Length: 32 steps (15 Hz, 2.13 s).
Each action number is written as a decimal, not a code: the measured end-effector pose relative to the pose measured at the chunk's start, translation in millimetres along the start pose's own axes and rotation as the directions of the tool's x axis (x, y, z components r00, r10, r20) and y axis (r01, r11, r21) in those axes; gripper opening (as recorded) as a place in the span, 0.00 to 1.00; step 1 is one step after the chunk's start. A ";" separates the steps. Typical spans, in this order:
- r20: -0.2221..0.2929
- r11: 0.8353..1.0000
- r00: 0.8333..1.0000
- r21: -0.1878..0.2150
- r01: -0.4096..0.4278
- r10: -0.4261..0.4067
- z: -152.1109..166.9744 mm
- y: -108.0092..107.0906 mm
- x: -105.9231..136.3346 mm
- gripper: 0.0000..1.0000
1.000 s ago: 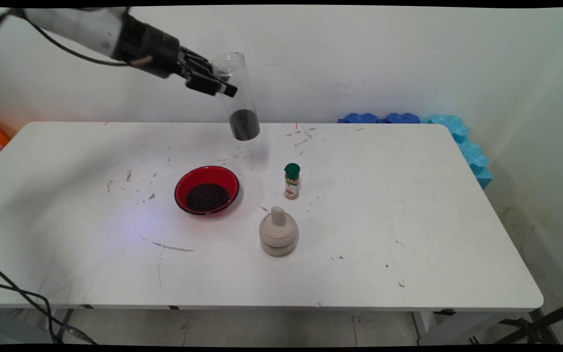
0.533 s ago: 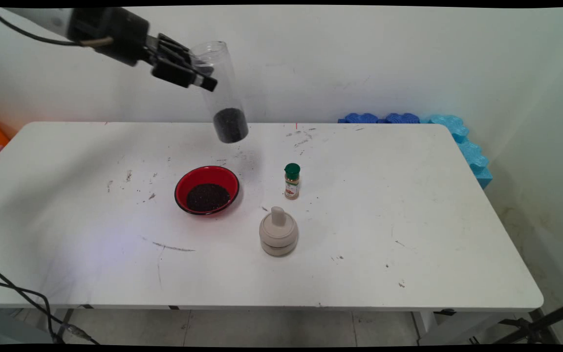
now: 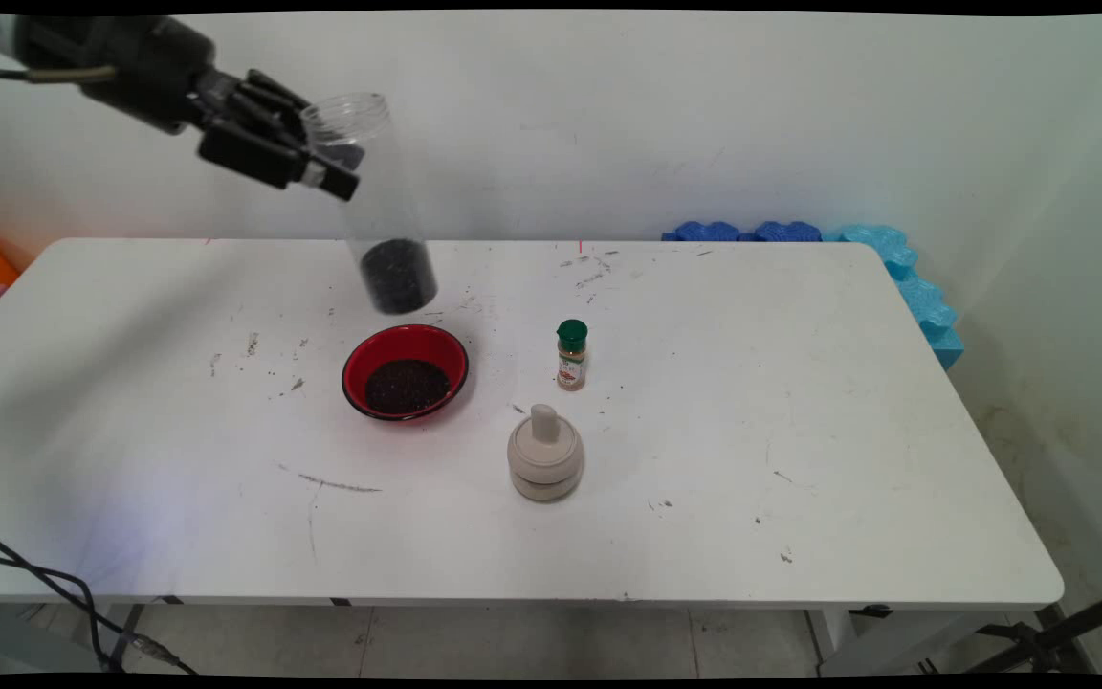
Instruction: Pour the black seasoning powder in the red bowl
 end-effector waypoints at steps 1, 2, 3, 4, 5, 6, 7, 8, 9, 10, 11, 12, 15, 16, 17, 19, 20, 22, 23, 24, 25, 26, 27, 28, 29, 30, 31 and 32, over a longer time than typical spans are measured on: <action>0.007 1.000 1.000 -0.013 -0.003 0.003 -4.5 3.9 -3.1 0.00; 0.011 1.000 1.000 -0.022 -0.005 0.005 -7.0 6.4 -5.1 0.00; 0.018 0.999 1.000 -0.035 -0.009 0.010 -10.0 10.0 -8.0 0.00; 0.022 0.999 1.000 -0.043 -0.011 0.012 -11.9 12.4 -10.0 0.00; 0.029 0.998 0.999 -0.054 -0.015 0.017 -14.2 15.8 -13.4 0.00; 0.033 0.998 0.999 -0.061 -0.017 0.019 -15.2 17.7 -15.9 0.00; 0.039 0.997 0.999 -0.072 -0.020 0.023 -16.1 20.7 -19.4 0.00; 0.043 0.997 0.999 -0.077 -0.023 0.026 -16.7 22.5 -21.6 0.00; 0.048 0.996 0.998 -0.086 -0.026 0.030 -16.7 24.8 -25.0 0.00; 0.054 0.995 0.998 -0.094 -0.029 0.034 -16.1 26.8 -29.0 0.00; 0.059 0.994 0.998 -0.101 -0.031 0.038 -14.7 28.5 -32.7 0.00; 0.063 0.994 0.997 -0.108 -0.034 0.041 -13.0 29.8 -35.9 0.00; 0.070 0.992 0.996 -0.122 -0.042 0.051 -6.9 32.6 -44.0 0.00; 0.073 0.991 0.996 -0.126 -0.045 0.054 -4.0 33.3 -46.8 0.00; 0.074 0.991 0.996 -0.128 -0.047 0.057 -1.7 33.8 -49.0 0.00; 0.075 0.991 0.995 -0.125 -0.052 0.062 4.3 33.4 -52.6 0.00; 0.075 0.991 0.995 -0.123 -0.050 0.059 7.2 32.5 -53.7 0.00; 0.072 0.992 0.996 -0.121 -0.035 0.044 11.8 31.1 -55.4 0.00; 0.070 0.992 0.997 -0.120 -0.026 0.035 13.6 30.4 -56.0 0.00; 0.070 0.992 0.997 -0.122 -0.009 0.018 16.6 29.3 -56.9 0.00; 0.071 0.992 0.997 -0.123 0.003 0.006 18.4 28.6 -57.7 0.00; 0.074 0.992 0.997 -0.124 0.020 -0.011 21.1 27.4 -59.3 0.00; 0.078 0.991 0.996 -0.125 0.042 -0.032 24.1 26.1 -61.1 0.00; 0.082 0.990 0.995 -0.125 0.066 -0.056 27.0 24.7 -62.9 0.00; 0.086 0.988 0.993 -0.124 0.089 -0.078 29.6 23.5 -64.2 0.00; 0.089 0.987 0.992 -0.123 0.105 -0.094 31.0 22.7 -65.1 0.00; 0.096 0.983 0.987 -0.121 0.138 -0.127 33.4 21.2 -66.7 0.00; 0.100 0.980 0.984 -0.118 0.161 -0.149 34.8 20.1 -67.7 0.00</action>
